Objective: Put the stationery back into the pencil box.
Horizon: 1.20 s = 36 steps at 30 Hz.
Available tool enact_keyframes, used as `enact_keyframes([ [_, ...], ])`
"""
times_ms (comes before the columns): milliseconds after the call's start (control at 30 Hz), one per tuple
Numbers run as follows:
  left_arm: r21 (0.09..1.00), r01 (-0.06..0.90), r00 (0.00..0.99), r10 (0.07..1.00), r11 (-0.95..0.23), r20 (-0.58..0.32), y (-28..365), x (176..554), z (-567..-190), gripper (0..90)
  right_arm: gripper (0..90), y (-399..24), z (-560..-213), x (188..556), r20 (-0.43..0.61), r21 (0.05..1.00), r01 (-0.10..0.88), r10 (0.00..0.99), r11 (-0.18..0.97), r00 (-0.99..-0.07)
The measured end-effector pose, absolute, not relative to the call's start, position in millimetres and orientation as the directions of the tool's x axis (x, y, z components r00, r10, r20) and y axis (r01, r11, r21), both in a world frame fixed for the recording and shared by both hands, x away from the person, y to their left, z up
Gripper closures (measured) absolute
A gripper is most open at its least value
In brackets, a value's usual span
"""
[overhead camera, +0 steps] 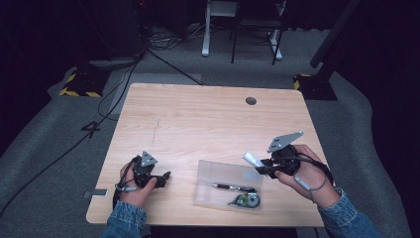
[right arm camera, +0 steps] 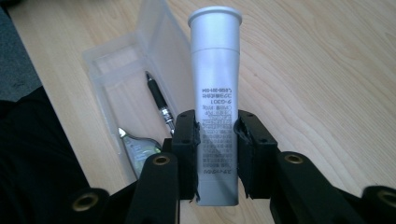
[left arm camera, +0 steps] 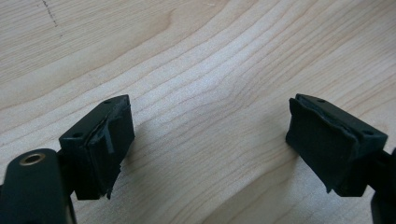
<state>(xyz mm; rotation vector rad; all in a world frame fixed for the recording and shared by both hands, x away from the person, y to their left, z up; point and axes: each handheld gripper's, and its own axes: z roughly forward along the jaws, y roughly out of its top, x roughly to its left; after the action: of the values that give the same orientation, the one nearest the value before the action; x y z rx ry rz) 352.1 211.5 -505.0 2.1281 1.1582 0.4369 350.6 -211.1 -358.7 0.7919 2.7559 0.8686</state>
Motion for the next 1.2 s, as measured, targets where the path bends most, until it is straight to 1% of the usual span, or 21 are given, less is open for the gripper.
enact_keyframes([
  [600, 0.692, 0.611, 0.552, 0.834, -0.385, -0.023, 211.4, 352.0, -505.1, 15.0, 71.3, -178.1, -363.1, 332.6, 0.032, 0.546, 0.342, 0.389, 0.765, -0.921],
  [933, 0.692, 0.611, 0.551, 0.834, -0.384, -0.024, 211.4, 352.0, -505.1, 15.0, 71.3, -167.4, -367.6, 327.2, 0.049, 0.535, 0.324, 0.354, 0.781, -0.934],
  [1067, 0.692, 0.611, 0.552, 0.834, -0.385, -0.024, 211.4, 352.0, -505.1, 14.9, 71.2, -161.1, -375.5, 324.4, 0.06, 0.514, 0.301, 0.317, 0.803, -0.947],
  [1100, 0.692, 0.611, 0.552, 0.834, -0.385, -0.023, 211.5, 352.0, -505.1, 14.9, 71.2, -157.3, -381.3, 323.1, 0.068, 0.496, 0.295, 0.301, 0.817, -0.951],
  [1200, 0.692, 0.611, 0.552, 0.834, -0.385, -0.024, 211.4, 352.0, -505.1, 14.9, 71.3, -153.6, -387.3, 323.1, 0.076, 0.475, 0.292, 0.292, 0.83, -0.953],
])
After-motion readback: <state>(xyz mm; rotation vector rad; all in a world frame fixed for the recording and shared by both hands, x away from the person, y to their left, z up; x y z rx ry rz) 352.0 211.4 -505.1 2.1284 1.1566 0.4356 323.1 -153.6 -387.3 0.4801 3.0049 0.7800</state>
